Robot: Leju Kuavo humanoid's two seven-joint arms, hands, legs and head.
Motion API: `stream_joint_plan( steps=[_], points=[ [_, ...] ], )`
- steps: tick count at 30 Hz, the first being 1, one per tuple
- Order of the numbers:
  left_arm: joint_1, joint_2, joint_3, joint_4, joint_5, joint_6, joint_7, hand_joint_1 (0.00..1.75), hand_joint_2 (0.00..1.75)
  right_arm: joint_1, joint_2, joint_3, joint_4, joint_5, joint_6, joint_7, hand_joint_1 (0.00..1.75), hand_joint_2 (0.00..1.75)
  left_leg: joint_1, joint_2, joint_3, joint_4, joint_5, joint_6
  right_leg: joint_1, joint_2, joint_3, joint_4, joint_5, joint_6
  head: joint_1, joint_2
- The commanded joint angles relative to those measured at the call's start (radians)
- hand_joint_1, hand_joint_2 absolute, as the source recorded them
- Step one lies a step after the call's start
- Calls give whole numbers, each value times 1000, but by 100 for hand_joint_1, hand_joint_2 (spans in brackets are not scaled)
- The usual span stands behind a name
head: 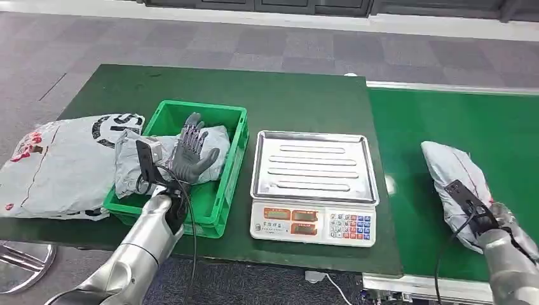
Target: Moved the parcel from conveyor to table for the left to box.
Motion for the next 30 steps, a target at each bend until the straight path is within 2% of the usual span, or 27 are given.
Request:
stream_joint_plan(
  steps=[1, 2, 3, 6, 10, 11, 12, 15, 18, 20, 22, 25, 30],
  points=[
    [78, 22, 54, -48, -22, 3, 0, 0, 175, 98, 195, -57, -554, -305, -201, -306, 175, 175, 0, 12, 1, -3, 0, -5, 0, 12, -2, -3, 3, -1, 0, 0],
    [80, 18, 54, -60, -36, 28, 0, 0, 175, 137, 218, -55, -662, -385, -200, -344, 175, 175, -1, 9, 1, -3, -1, -4, -1, 9, -3, -1, 2, -1, 0, 0],
    [75, 9, 49, -62, -46, 43, 0, 0, 175, 188, 231, -48, -751, -416, -196, -334, 175, 175, 0, 10, 1, -4, -1, -5, 0, 11, -3, -2, 3, -2, 0, 0],
    [72, 7, 49, -58, -47, 46, 0, 0, 175, 210, 235, -46, -783, -423, -189, -324, 175, 175, 0, 4, 2, -4, 0, -4, 0, 4, -1, -1, -1, -3, 0, 0],
    [72, 7, 49, -58, -47, 46, 0, 0, 175, 210, 235, -46, -783, -423, -189, -324, 175, 175, 1, 1, 2, -3, -1, -4, 0, 2, -1, -1, -2, -3, 0, 0],
    [79, 10, 43, -73, -53, 41, 0, 0, 175, 211, 227, -36, -771, -447, -234, -384, 175, 175, 1, 3, 2, -5, 0, -5, 1, 4, -1, -2, -1, -4, 0, 0],
    [82, 6, 33, -94, -72, 67, 0, 0, 175, 249, 237, -15, -846, -487, -287, -447, 175, 175, 1, 2, 2, -4, -1, -5, 0, 3, -1, -1, -2, -3, 0, 0],
    [66, -6, 10, -89, -87, 89, 0, 0, 175, 384, 283, 40, -1109, -532, -360, -523, 175, 175, 1, 1, 1, -4, -1, -6, 0, 1, -2, -1, -2, -4, 0, 0],
    [72, -18, -3, -110, -89, 108, 0, 0, 175, 448, 310, 136, -1215, -506, -392, -588, 175, 175, 2, -1, 0, -4, -1, -7, 1, 0, -3, -2, -3, -4, 0, 0],
    [80, -19, -23, -126, -94, 133, 0, 0, 175, 420, 304, 226, -1187, -462, -401, -589, 175, 175, 2, 1, 0, -4, -2, -7, 1, 2, -2, -2, -3, -4, 0, 0],
    [78, -22, -39, -126, -98, 146, 0, 0, 175, 335, 294, 315, -1097, -400, -363, -534, 175, 175, 2, 5, 0, -3, -3, -7, 1, 6, -3, -1, -2, -4, 0, 0],
    [78, -22, -40, -125, -97, 148, 0, 0, 175, 309, 294, 328, -1067, -390, -370, -527, 175, 175, 2, 11, -1, -3, -3, -8, 2, 13, -6, -1, -1, -5, 0, 0],
    [78, -22, -40, -125, -97, 148, 0, 0, 175, 309, 294, 328, -1067, -390, -370, -527, 175, 175, 1, 7, -3, -3, -1, -5, 1, 7, -7, -1, -1, -4, 0, 0]
  ],
)
